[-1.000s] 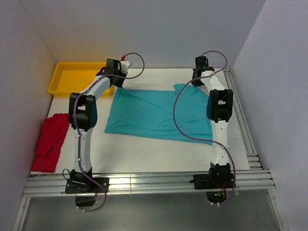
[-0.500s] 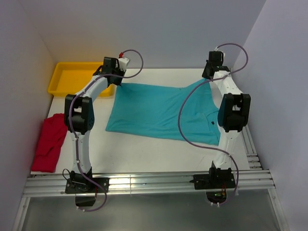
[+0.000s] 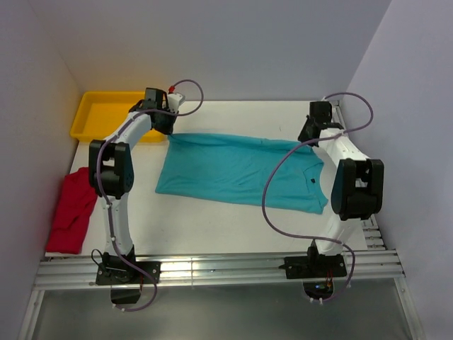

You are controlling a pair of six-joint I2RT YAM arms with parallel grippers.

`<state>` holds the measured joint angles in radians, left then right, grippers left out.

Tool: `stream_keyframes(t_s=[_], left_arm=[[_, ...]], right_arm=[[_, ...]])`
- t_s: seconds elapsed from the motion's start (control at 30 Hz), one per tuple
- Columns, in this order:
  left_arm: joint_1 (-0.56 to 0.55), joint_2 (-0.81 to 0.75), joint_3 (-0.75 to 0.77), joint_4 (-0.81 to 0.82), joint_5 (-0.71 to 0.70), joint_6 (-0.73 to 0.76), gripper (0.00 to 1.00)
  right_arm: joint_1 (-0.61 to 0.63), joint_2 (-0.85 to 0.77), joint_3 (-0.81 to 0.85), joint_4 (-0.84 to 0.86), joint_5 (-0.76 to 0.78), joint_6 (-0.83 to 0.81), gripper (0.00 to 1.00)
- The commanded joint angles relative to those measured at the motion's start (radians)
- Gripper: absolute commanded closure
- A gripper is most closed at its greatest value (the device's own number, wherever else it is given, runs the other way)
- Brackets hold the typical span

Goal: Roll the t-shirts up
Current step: Fold the tshirt

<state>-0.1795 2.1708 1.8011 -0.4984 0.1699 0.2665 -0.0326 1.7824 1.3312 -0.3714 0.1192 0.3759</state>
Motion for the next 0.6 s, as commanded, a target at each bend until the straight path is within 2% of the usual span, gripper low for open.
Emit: stream_keyframes(t_s=[0.0,0.23,0.57], left_arm=[[0.014,-0.100,-0.022,-0.042,0.049,0.011,1.00],[0.014,-0.167,-0.132,-0.072,0.066,0.043,1.00],[0.014,-0.227,-0.244,-0.103,0.071,0.076,1.00]], right_arm=[[0.003,-0.135,-0.088,0.008,0.002,0.058,1.00],[0.010,-0.287,-0.231,-0.032,0.037,0.089,1.00],[0.010,-0.396,-0.360,-0.081,0.034,0.130,1.00]])
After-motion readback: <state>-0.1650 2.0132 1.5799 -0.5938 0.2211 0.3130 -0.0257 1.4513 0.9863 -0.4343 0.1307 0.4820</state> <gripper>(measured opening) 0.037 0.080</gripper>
